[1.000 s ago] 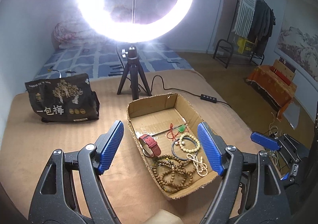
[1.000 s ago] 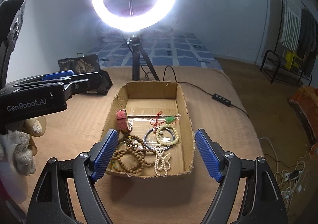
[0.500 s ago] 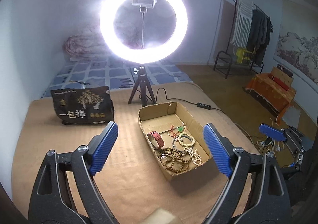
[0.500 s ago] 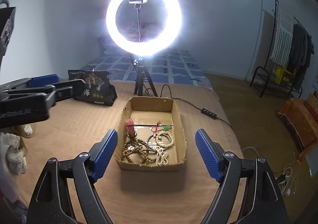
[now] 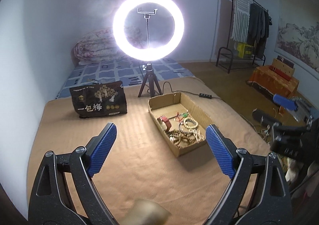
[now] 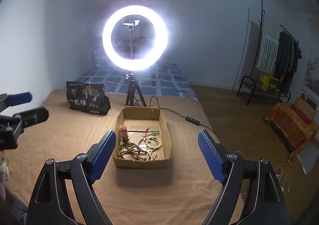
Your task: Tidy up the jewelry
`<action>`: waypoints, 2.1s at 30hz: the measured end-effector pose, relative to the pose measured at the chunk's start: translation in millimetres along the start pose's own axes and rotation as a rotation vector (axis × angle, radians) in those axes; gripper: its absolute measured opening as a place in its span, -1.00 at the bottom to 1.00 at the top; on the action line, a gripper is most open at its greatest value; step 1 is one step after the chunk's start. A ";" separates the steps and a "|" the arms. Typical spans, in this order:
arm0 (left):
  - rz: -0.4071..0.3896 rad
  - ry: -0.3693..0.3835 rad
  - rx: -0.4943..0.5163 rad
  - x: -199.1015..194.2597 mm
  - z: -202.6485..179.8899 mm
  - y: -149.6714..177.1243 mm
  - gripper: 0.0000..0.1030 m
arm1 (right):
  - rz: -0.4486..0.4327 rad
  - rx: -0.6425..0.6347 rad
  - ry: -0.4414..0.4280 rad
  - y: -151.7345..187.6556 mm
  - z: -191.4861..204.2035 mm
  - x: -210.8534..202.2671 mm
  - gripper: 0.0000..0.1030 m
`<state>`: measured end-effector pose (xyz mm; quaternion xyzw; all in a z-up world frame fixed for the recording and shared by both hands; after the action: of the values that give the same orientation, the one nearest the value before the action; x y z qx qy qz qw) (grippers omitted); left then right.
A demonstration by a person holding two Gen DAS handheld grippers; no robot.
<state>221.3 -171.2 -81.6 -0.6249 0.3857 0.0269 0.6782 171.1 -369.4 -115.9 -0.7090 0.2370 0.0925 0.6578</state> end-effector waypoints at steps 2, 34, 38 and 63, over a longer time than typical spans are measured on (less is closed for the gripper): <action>-0.002 -0.006 0.000 -7.3 1.8 4.6 0.81 | -0.003 0.002 -0.002 0.3 -0.3 -4.1 0.66; 0.000 -0.057 -0.015 -34.5 9.0 22.6 1.00 | -0.026 -0.003 0.020 2.8 -2.5 -19.3 0.68; 0.003 -0.059 -0.022 -32.7 10.4 24.2 1.00 | -0.019 -0.003 0.020 5.3 -2.6 -18.2 0.68; 0.004 -0.066 -0.015 -32.6 10.9 27.3 1.00 | -0.002 -0.015 0.020 8.2 -1.7 -14.7 0.68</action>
<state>189.6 -141.3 -86.9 -0.6281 0.3643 0.0518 0.6856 154.2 -368.1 -116.5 -0.7149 0.2419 0.0864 0.6503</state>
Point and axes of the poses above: each gripper's, at about its wrist camera, not at the fingertips, and x roughly the way its jaws point, z to its left, y to its underside, the point moved 10 cm from there along x, roughly the way its jaws point, and after that the axes turned 5 degrees about y, right-handed, at the moved point
